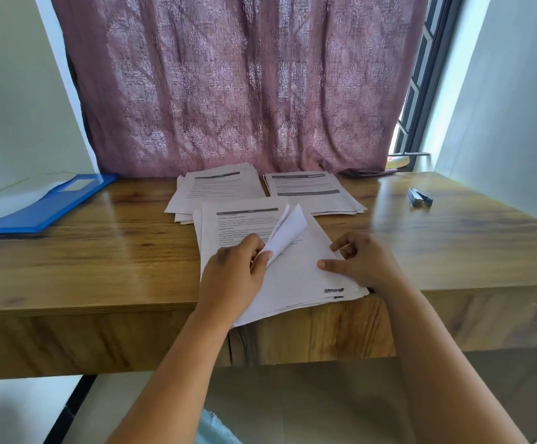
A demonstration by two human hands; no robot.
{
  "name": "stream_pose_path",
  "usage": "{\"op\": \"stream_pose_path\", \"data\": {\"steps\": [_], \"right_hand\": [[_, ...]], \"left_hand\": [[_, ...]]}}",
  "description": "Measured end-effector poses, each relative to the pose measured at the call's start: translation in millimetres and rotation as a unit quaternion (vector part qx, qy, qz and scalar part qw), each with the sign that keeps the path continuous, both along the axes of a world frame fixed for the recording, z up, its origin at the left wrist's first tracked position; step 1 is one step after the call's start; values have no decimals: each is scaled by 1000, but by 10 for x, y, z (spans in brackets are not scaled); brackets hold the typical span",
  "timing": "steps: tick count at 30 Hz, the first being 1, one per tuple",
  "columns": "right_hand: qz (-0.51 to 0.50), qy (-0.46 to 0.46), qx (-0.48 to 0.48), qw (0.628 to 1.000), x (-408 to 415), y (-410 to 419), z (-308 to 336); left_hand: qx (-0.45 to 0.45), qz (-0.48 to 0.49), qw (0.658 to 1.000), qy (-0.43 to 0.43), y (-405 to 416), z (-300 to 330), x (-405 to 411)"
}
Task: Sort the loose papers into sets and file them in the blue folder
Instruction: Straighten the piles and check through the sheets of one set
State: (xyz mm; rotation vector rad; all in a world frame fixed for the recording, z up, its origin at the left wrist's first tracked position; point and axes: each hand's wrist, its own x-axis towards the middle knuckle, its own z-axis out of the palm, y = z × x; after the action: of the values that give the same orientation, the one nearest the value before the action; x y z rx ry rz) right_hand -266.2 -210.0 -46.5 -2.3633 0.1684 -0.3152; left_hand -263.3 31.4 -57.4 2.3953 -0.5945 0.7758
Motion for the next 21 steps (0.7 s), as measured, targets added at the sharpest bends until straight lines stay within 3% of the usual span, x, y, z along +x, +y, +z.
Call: {"op": "stream_pose_path", "data": {"steps": [4,8,10,15,21], "right_hand": [[-6,15,8,1000,76,-6,10],[-29,45,-29,998,127,30,9],[-20,47,35,998,130,17,14],[24,59,189,980,169,30,108],[116,7,252,961,262,147,170]], "left_hand": [[-6,-42,999,-17,-44,26,-35],[72,-76,994,-27,-62,-5,-34],[97,-72,993,-4,-67,-35,-35],[55,-81,994,54,-46,-74,-14],[92,-88,989,69,-25,-21,-28]]}}
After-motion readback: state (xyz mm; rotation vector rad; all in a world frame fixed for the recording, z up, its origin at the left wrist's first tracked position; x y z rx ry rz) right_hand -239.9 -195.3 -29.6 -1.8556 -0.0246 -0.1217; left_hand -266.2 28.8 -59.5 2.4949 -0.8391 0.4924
